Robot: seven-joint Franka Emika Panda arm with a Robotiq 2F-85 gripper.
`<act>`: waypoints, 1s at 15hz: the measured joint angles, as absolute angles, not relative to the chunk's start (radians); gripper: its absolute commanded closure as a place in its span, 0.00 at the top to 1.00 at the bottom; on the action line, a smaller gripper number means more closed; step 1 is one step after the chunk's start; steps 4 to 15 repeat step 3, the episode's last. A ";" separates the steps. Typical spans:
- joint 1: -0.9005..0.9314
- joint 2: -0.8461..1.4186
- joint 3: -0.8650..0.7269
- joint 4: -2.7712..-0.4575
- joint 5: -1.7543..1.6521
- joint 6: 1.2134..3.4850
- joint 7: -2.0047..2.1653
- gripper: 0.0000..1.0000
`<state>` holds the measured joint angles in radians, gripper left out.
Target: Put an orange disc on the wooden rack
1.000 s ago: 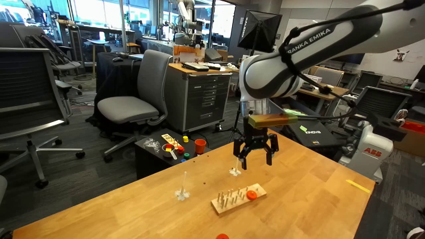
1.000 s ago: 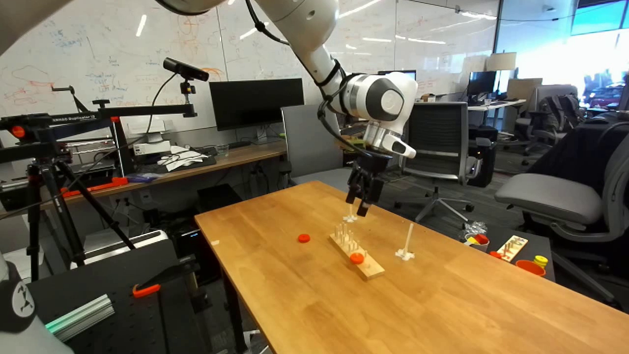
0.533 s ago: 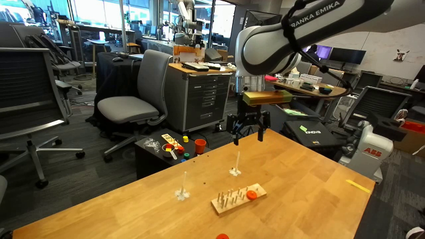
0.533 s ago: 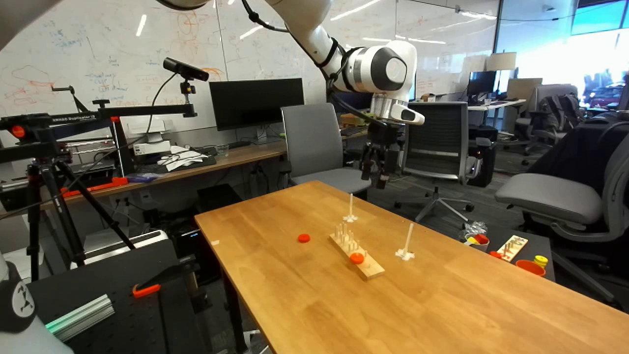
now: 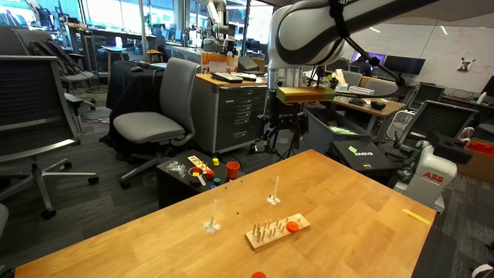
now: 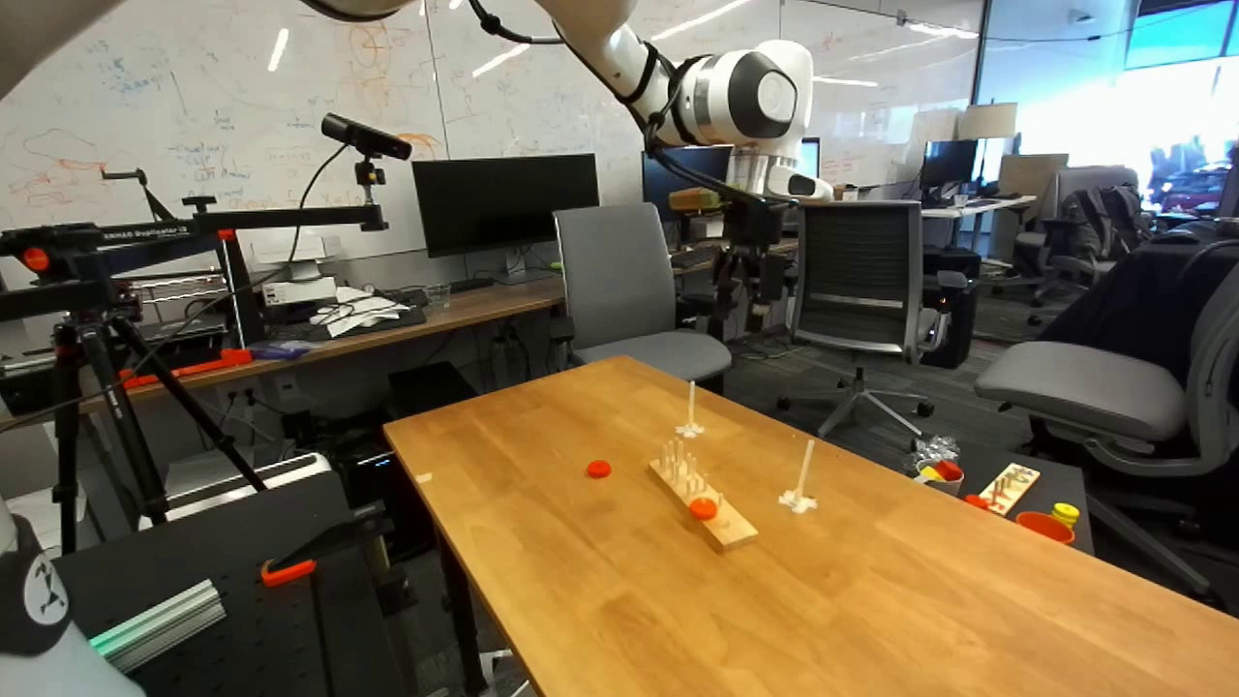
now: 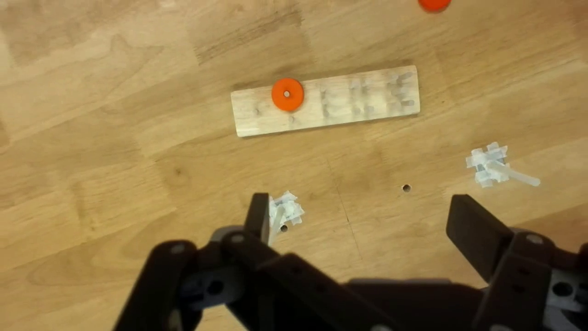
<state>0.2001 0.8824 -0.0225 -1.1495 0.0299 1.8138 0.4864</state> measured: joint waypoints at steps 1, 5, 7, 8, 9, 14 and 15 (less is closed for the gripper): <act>0.199 0.883 -0.017 -1.134 0.039 1.760 0.485 1.00; 0.194 0.882 -0.007 -1.105 0.061 1.657 0.484 1.00; 0.194 0.882 -0.007 -1.105 0.061 1.657 0.484 1.00; 0.194 0.882 -0.007 -1.105 0.061 1.657 0.484 1.00; 0.194 0.882 -0.007 -1.105 0.061 1.657 0.484 1.00; 0.194 0.882 -0.007 -1.105 0.061 1.657 0.484 1.00; 0.194 0.882 -0.007 -1.105 0.061 1.657 0.484 1.00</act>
